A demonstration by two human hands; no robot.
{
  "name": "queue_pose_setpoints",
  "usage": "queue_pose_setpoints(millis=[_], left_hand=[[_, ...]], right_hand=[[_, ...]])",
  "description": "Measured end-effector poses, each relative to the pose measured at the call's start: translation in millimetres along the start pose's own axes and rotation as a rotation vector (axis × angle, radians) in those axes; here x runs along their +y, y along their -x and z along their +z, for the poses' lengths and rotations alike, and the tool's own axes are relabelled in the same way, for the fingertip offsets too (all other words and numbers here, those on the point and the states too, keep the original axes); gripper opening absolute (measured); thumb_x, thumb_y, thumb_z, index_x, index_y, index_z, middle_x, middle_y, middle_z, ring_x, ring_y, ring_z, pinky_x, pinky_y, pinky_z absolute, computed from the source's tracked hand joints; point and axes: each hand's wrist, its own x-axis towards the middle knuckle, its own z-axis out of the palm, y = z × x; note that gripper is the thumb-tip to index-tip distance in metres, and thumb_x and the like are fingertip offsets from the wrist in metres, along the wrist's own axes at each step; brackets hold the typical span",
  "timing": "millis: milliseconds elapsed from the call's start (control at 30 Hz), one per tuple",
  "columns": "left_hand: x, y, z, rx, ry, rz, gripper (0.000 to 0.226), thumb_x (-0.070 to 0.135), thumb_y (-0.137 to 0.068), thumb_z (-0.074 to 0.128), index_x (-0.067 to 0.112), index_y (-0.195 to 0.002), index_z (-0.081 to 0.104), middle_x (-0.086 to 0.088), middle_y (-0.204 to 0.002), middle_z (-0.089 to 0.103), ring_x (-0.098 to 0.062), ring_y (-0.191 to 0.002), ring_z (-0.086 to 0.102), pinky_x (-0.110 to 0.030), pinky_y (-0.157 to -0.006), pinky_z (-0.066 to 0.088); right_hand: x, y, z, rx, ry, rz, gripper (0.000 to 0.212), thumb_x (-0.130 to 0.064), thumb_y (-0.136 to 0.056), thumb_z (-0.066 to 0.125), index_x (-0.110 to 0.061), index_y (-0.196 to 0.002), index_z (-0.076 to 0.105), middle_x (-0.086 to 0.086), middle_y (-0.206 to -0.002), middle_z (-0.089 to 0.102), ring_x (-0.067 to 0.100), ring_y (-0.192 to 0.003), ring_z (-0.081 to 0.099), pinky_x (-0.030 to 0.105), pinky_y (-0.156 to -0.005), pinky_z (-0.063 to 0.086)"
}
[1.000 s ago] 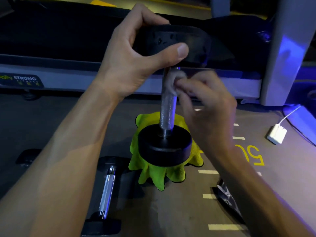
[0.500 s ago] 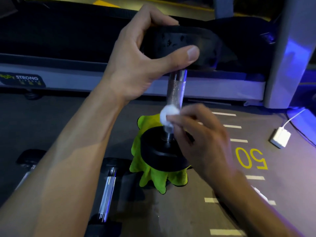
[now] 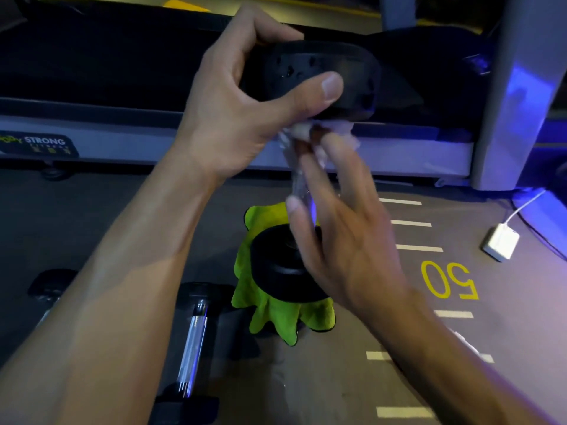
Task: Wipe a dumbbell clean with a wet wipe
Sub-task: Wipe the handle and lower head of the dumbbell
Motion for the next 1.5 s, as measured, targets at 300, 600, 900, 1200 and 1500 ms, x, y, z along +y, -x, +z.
queue_pose_setpoints(millis=[300, 600, 900, 1200, 1500], left_hand=[[-1, -1, 0, -0.018, 0.013, 0.021, 0.048, 0.037, -0.088, 0.084, 0.009, -0.116, 0.055, -0.024, -0.122, 0.066, -0.030, -0.111, 0.067, -0.044, -0.094, 0.057], [-1, 0, 0, -0.005, 0.024, 0.019, 0.048, 0.037, -0.087, 0.084, 0.010, -0.116, 0.056, -0.021, -0.122, 0.067, -0.023, -0.109, 0.068, -0.035, -0.092, 0.057], [2, 2, 3, 0.055, -0.012, 0.001, 0.052, 0.046, -0.081, 0.087, 0.015, -0.111, 0.058, -0.017, -0.116, 0.069, -0.030, -0.108, 0.068, -0.050, -0.091, 0.057], [12, 4, 8, 0.058, -0.080, 0.013, 0.053, 0.050, -0.083, 0.085, 0.015, -0.112, 0.058, 0.008, -0.104, 0.065, -0.010, -0.100, 0.067, -0.031, -0.087, 0.056], [8, 3, 7, 0.057, -0.063, -0.009, 0.054, 0.050, -0.081, 0.086, 0.016, -0.111, 0.058, 0.001, -0.108, 0.068, -0.020, -0.104, 0.068, -0.042, -0.090, 0.057]], right_hand=[[2, -6, -4, -0.034, -0.083, 0.038, 0.048, -0.023, -0.105, 0.048, 0.001, -0.147, 0.048, 0.019, -0.148, 0.042, 0.029, -0.140, 0.045, 0.040, -0.117, 0.038], [-3, -1, -6, -0.047, -0.064, 0.059, 0.051, -0.029, -0.107, 0.042, -0.001, -0.149, 0.046, 0.018, -0.150, 0.040, 0.029, -0.138, 0.048, 0.041, -0.114, 0.041], [-18, 67, -4, -0.231, 0.009, 0.074, 0.044, -0.036, -0.108, 0.043, -0.006, -0.135, 0.060, 0.009, -0.133, 0.053, 0.035, -0.123, 0.054, 0.043, -0.109, 0.043], [-29, -14, -11, -0.054, 0.239, 0.120, 0.042, -0.043, -0.104, 0.043, -0.010, -0.114, 0.066, 0.012, -0.124, 0.057, 0.030, -0.101, 0.051, 0.042, -0.087, 0.043], [-15, 26, -10, -0.158, 0.056, 0.060, 0.040, -0.037, -0.107, 0.043, -0.011, -0.128, 0.065, 0.009, -0.130, 0.056, 0.030, -0.109, 0.056, 0.043, -0.096, 0.048]])
